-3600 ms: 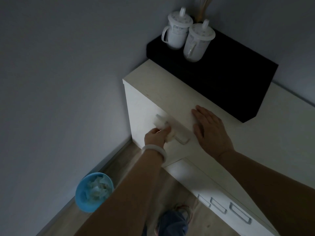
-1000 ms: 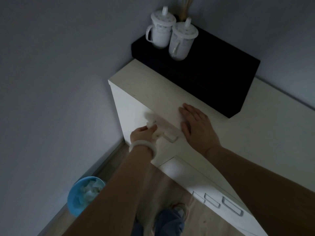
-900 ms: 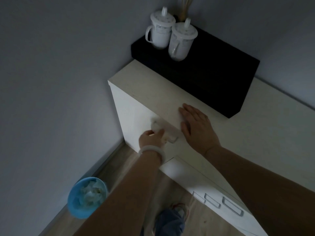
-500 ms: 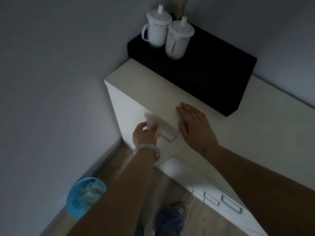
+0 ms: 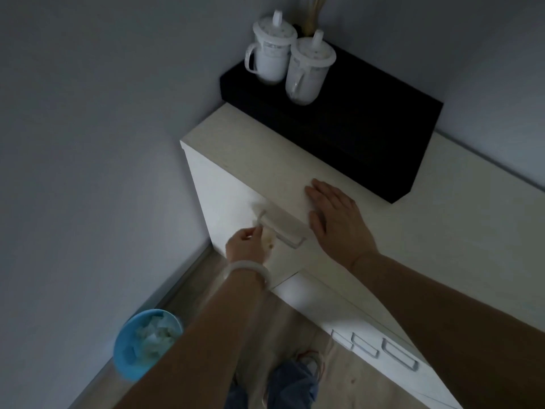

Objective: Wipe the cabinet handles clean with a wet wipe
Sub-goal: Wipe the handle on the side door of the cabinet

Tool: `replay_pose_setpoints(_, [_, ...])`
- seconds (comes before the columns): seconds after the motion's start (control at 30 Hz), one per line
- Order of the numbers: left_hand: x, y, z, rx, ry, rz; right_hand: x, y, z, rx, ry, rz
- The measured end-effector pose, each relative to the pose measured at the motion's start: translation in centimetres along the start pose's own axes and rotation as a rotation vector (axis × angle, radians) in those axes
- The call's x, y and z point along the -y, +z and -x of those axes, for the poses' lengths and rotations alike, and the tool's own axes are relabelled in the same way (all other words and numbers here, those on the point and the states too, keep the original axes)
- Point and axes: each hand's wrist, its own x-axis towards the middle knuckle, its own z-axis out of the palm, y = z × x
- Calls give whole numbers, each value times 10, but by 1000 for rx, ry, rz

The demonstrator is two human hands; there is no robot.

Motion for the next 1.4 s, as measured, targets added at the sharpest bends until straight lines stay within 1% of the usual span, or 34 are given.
replay_pose_setpoints(0.07, [9, -2, 4, 92, -45, -5, 0, 0, 0, -3, -4, 0])
replay_pose_setpoints(0.1, [8, -5, 2, 97, -46, -8, 1, -1, 0, -5, -4, 0])
replay_pose_setpoints(0.2, [-5, -15, -16, -35, -15, 31, 1, -1, 0, -14, -3, -11])
replay_pose_setpoints(0.27, [-19, -20, -24, -75, 33, 45, 0, 0, 0, -24, -11, -16])
replay_pose_setpoints(0.33, [-29, -20, -31, -31, 55, 85, 0, 1, 0, -26, -25, -12])
replay_pose_setpoints(0.47, [-37, -12, -35, 183, 57, -79, -1, 1, -1, -7, -12, -10])
replay_pose_setpoints(0.53, [-34, -13, -38, 260, 61, -100, 0, 1, 0, -4, -11, -9])
replay_pose_setpoints(0.57, [-31, -15, -37, 273, 64, -78, 0, 0, 0, -2, -9, -7])
replay_pose_setpoints(0.73, [-14, -13, -20, 196, -10, 97, 0, 0, 0, -2, -2, -4])
replay_pose_setpoints(0.83, [-5, -5, -10, 133, 1, 127, 0, 1, -1, 5, -2, 3])
replay_pose_setpoints(0.97, [-1, -8, -5, 157, 3, 78, -1, 2, -1, 6, 7, -16])
replay_pose_setpoints(1.17, [-16, -13, -17, 129, 12, 111, -3, 4, -2, 5, 3, -12])
replay_pose_setpoints(1.33, [1, 3, 2, 224, -96, 102, -3, 4, -2, 4, -3, 3])
replay_pose_setpoints(1.4, [0, 1, -3, 239, -82, 98, -4, 4, -2, 6, 1, -6])
